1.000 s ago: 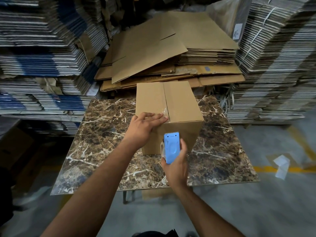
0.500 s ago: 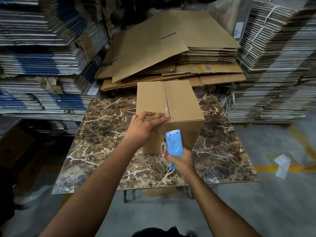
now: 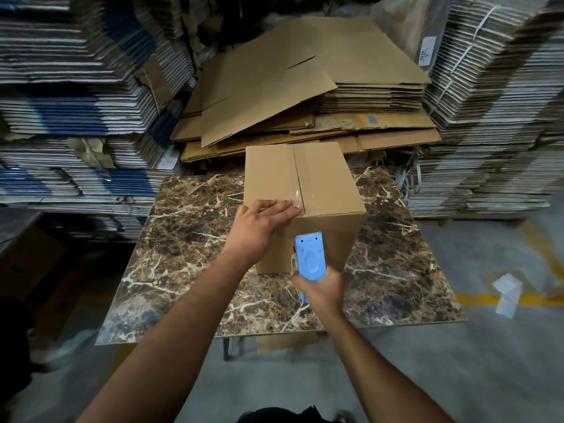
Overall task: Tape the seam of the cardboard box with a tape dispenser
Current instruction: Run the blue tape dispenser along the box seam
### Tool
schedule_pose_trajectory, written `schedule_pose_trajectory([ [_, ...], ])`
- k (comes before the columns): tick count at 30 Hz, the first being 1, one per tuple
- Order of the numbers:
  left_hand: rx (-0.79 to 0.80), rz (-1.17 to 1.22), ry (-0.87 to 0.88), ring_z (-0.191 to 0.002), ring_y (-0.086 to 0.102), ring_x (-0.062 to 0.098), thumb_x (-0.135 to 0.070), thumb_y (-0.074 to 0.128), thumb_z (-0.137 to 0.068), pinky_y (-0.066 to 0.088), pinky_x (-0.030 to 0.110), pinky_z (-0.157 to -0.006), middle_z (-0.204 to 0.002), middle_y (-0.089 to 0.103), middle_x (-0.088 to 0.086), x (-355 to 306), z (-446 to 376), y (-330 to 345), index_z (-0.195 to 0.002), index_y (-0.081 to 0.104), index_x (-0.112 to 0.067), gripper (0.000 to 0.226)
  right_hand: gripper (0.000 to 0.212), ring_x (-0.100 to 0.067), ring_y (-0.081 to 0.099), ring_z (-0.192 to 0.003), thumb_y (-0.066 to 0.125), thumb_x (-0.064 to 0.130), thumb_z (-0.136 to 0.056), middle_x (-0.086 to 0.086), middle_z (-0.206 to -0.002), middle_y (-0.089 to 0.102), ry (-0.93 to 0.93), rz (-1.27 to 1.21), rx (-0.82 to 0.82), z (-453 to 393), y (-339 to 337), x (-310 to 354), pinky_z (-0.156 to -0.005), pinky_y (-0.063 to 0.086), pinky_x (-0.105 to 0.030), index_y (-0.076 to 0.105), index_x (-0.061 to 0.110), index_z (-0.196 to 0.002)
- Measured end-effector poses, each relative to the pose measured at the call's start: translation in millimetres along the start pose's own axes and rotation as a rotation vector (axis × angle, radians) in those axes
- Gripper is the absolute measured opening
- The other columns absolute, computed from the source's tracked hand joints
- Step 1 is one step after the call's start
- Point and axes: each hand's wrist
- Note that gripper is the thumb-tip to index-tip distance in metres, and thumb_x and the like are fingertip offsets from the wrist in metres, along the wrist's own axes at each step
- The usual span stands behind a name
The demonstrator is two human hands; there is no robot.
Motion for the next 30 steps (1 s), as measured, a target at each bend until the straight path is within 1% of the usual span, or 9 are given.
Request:
schedule_pose_trajectory([
  [4,0.008,0.008,-0.022,-0.143,0.038,0.020,-0.012,0.041,-0.100,0.034,0.046,-0.099,-0.159,0.040,-0.019,-2,2,2,-0.151,0.033,-0.051,0.065,0.026,-0.016,0.073,-0.066,0.085,0.030,-0.050,0.006,-0.069,0.075,0.036,0.018,0.007,0,1,1,-0.063,0.063,-0.048,0.063,0.026,-0.063],
  [6,0.005,0.009,-0.036,-0.145,0.037,0.019,-0.008,0.044,-0.097,0.036,0.046,-0.102,-0.159,0.039,-0.020,-3,1,4,-0.151,0.032,-0.052,0.070,0.026,-0.020,0.074,-0.068,0.087,0.020,-0.054,0.002,-0.071,0.076,0.055,0.020,0.022,0,0,3,-0.064,0.063,-0.048,0.064,0.023,-0.066],
  [9,-0.008,0.031,-0.046,-0.145,0.038,0.021,-0.004,0.046,-0.095,0.035,0.044,-0.108,-0.158,0.041,-0.019,-4,2,7,-0.150,0.034,-0.052,0.073,0.027,-0.023,0.073,-0.067,0.087,0.018,-0.054,-0.004,-0.070,0.075,0.034,0.033,0.043,2,-2,0,-0.061,0.060,-0.048,0.065,0.015,-0.069],
  [11,-0.017,0.028,-0.047,-0.145,0.038,0.020,-0.004,0.046,-0.094,0.036,0.043,-0.107,-0.157,0.042,-0.019,-4,1,7,-0.149,0.035,-0.052,0.074,0.033,-0.023,0.070,-0.061,0.086,0.025,-0.051,-0.005,-0.068,0.073,0.003,0.046,0.046,6,-3,-3,-0.057,0.057,-0.047,0.065,0.011,-0.072],
  [16,-0.008,0.021,-0.050,-0.147,0.035,0.018,-0.005,0.043,-0.095,0.035,0.042,-0.106,-0.159,0.039,-0.021,-6,1,4,-0.150,0.033,-0.053,0.073,0.042,-0.026,0.073,-0.067,0.079,0.041,-0.044,0.000,-0.067,0.073,0.017,0.054,0.045,7,-2,-7,-0.056,0.059,-0.047,0.066,0.013,-0.073],
  [23,0.004,0.033,-0.059,-0.146,0.035,0.018,-0.007,0.042,-0.098,0.035,0.044,-0.105,-0.158,0.039,-0.022,-6,1,3,-0.150,0.033,-0.053,0.070,0.031,-0.018,0.067,-0.057,0.082,0.029,-0.050,0.003,-0.062,0.070,0.026,0.077,0.062,11,-3,-8,-0.052,0.054,-0.038,0.065,0.012,-0.069],
  [26,0.006,0.026,-0.052,-0.146,0.036,0.018,-0.007,0.042,-0.098,0.035,0.045,-0.104,-0.158,0.040,-0.022,-3,-2,3,-0.149,0.033,-0.054,0.070,0.031,-0.022,0.070,-0.060,0.083,0.029,-0.050,0.001,-0.063,0.071,0.038,0.094,0.064,9,-3,-7,-0.052,0.056,-0.039,0.065,0.012,-0.069],
  [28,0.021,0.018,-0.050,-0.147,0.035,0.019,-0.006,0.042,-0.098,0.034,0.045,-0.104,-0.159,0.038,-0.022,-4,-2,1,-0.149,0.033,-0.054,0.071,0.029,-0.018,0.071,-0.062,0.088,0.024,-0.054,0.003,-0.065,0.072,0.057,0.113,0.075,11,-6,-9,-0.053,0.056,-0.038,0.066,0.014,-0.070],
  [30,0.027,0.010,-0.055,-0.147,0.034,0.019,-0.005,0.042,-0.098,0.034,0.045,-0.104,-0.159,0.038,-0.021,-5,-1,1,-0.150,0.032,-0.054,0.072,0.029,-0.015,0.071,-0.062,0.087,0.027,-0.053,0.005,-0.065,0.072,0.082,0.146,0.071,16,-7,-12,-0.053,0.057,-0.039,0.065,0.016,-0.068],
])
Point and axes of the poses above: each hand's wrist, its own z-axis away from the middle knuckle, its own y-axis out of the palm, x = y × z
